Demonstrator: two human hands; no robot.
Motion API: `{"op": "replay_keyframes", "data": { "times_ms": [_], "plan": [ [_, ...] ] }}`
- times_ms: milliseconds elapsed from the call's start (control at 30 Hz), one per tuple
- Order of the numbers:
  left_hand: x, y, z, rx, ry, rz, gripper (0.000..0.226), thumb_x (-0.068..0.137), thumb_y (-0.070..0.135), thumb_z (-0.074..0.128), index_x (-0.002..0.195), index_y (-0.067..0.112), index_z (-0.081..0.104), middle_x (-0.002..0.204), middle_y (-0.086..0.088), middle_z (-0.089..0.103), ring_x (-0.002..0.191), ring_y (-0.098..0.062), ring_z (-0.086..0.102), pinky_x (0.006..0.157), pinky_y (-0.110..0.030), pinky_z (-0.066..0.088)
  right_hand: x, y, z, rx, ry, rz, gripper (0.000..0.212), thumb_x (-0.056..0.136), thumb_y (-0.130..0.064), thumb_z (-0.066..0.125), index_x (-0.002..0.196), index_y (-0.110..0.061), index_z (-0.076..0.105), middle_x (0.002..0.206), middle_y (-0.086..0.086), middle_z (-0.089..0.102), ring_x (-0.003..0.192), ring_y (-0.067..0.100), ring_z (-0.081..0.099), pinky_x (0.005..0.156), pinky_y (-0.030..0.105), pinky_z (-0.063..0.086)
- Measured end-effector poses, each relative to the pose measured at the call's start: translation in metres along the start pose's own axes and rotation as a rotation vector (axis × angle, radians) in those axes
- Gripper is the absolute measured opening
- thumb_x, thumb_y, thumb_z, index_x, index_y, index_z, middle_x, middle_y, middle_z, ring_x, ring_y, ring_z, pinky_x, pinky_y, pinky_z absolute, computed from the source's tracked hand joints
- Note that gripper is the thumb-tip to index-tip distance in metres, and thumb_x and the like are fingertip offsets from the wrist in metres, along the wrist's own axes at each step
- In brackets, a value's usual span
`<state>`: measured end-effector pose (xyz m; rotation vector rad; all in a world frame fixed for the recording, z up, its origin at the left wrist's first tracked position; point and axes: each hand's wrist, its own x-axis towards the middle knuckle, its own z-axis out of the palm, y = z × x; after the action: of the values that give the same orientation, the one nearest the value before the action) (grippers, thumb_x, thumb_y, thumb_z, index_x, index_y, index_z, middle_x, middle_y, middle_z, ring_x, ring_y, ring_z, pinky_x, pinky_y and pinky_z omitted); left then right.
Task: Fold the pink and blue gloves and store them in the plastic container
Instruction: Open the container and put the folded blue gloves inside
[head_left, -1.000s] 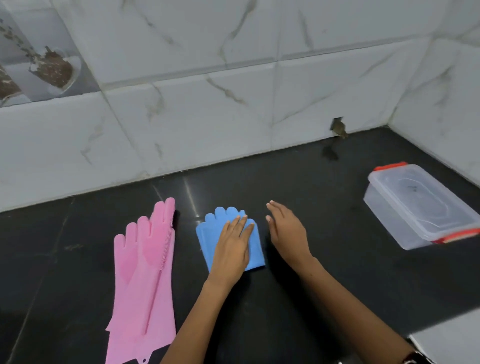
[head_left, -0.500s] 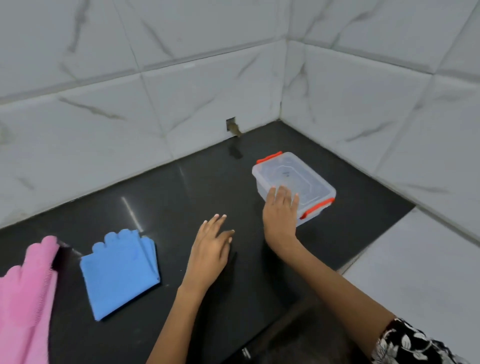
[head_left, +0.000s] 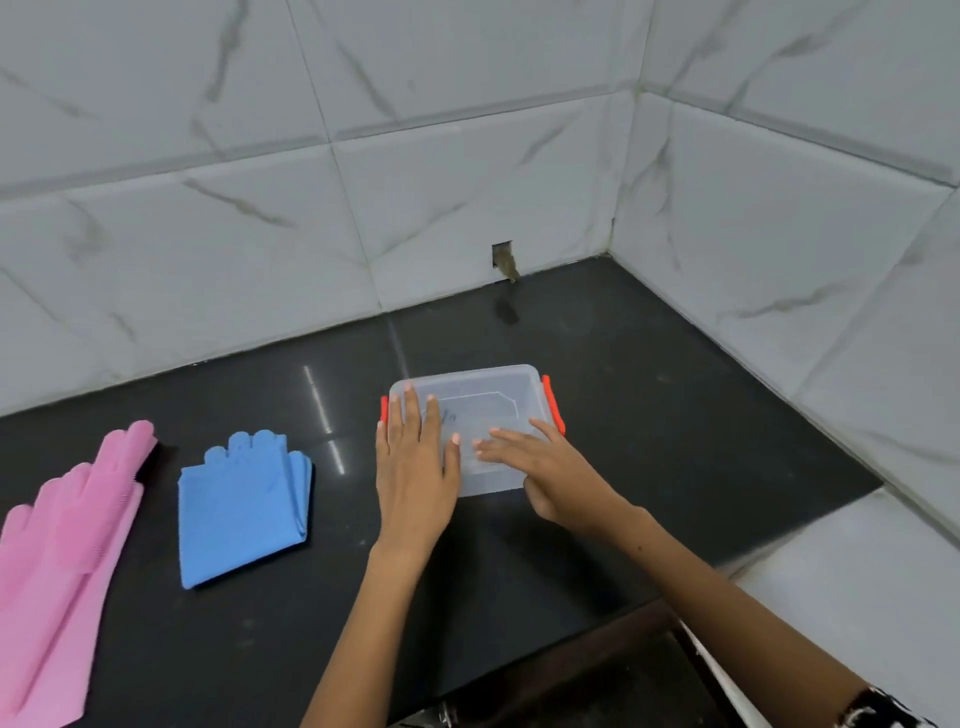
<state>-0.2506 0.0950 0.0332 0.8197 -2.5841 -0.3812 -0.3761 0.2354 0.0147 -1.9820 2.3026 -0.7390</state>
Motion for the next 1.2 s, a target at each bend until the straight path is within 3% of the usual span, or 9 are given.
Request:
{"op": "replay_keyframes", "data": {
  "times_ms": [100,267,433,567,733,833,900,1000,1200],
  "plan": [
    [0.015,0.008,0.008,0.070,-0.098,-0.042,0.055,0.101,0.026,0.029,0.150,0.012,0.010,0.160,-0.010,-0.006,0.148,-0.024,-0.007,0.119,-0.038,-0.002,-0.001,0.003,-0.004,0.232,0.067,0.054,0.052,0.078,0.010,0.045,0.118,-0.017,0.064,0.135,-0.007,0.056,0.136,0.011,0.038,0.119,0.037,0.014],
    [0.038,0.024,0.024,0.000,-0.244,-0.110,0.056,0.102,0.035,0.022,0.151,0.014,0.004,0.160,-0.010,-0.007,0.147,-0.024,-0.009,0.119,-0.041,-0.001,0.018,0.013,-0.008,0.240,0.482,0.335,0.033,0.085,0.004,0.053,0.113,-0.008,0.065,0.135,0.005,0.055,0.128,0.017,0.048,0.112,0.043,0.033],
    [0.041,0.025,0.038,0.063,-0.248,-0.083,0.060,0.100,0.044,0.018,0.151,0.017,0.000,0.160,-0.010,-0.007,0.148,-0.024,-0.006,0.119,-0.041,0.001,0.052,0.027,-0.009,0.388,0.221,0.746,0.044,0.100,-0.026,0.038,0.138,-0.005,0.039,0.129,0.013,0.058,0.116,0.025,0.057,0.096,0.039,0.049],
    [0.042,0.017,0.042,0.082,-0.225,-0.081,0.060,0.100,0.045,0.018,0.151,0.018,-0.001,0.160,-0.008,-0.006,0.148,-0.022,-0.005,0.119,-0.039,0.001,0.063,0.030,-0.002,0.380,0.267,0.768,0.029,0.099,-0.024,0.035,0.087,-0.010,0.057,0.082,0.005,0.064,0.072,0.018,0.061,0.065,0.034,0.050],
    [0.042,0.016,0.045,0.087,-0.210,-0.094,0.060,0.100,0.045,0.017,0.151,0.020,-0.003,0.160,-0.005,-0.007,0.148,-0.021,-0.005,0.119,-0.038,0.000,0.056,0.043,0.000,0.521,0.313,0.833,0.038,0.100,-0.022,0.034,0.069,-0.006,0.049,0.070,0.011,0.057,0.067,0.024,0.055,0.061,0.032,0.043],
    [0.042,0.016,0.046,0.079,-0.204,-0.095,0.058,0.100,0.043,0.017,0.151,0.020,-0.002,0.161,-0.004,-0.006,0.148,-0.021,-0.005,0.119,-0.038,0.000,0.055,0.043,-0.003,0.354,0.247,0.818,0.033,0.101,-0.025,0.030,0.099,-0.006,0.057,0.106,0.012,0.065,0.106,0.032,0.060,0.091,0.043,0.046],
    [0.042,0.016,0.046,0.050,-0.197,-0.094,0.056,0.101,0.039,0.018,0.151,0.020,0.001,0.161,-0.004,-0.004,0.148,-0.019,-0.005,0.119,-0.037,-0.002,0.063,0.035,-0.002,0.093,0.162,0.728,0.044,0.102,-0.029,0.026,0.141,-0.009,0.032,0.149,0.010,0.036,0.141,0.027,0.028,0.114,0.051,0.020],
    [0.041,0.015,0.043,0.003,-0.166,-0.102,0.051,0.102,0.030,0.019,0.151,0.019,0.007,0.161,-0.001,0.001,0.148,-0.016,-0.003,0.119,-0.035,-0.004,0.079,0.017,0.006,-0.084,0.024,0.495,0.048,0.102,-0.029,0.022,0.148,-0.014,0.018,0.159,0.004,0.013,0.147,0.019,0.008,0.117,0.049,0.007],
    [0.042,-0.002,0.029,0.115,-0.138,-0.051,0.054,0.099,0.015,0.026,0.150,0.013,0.009,0.160,-0.004,0.008,0.148,-0.014,0.006,0.118,-0.034,-0.006,0.083,0.014,0.022,-0.248,-0.048,0.414,0.050,0.102,-0.035,0.019,0.149,-0.019,0.015,0.160,0.002,0.010,0.147,0.019,0.007,0.118,0.045,0.007]
  ]
}}
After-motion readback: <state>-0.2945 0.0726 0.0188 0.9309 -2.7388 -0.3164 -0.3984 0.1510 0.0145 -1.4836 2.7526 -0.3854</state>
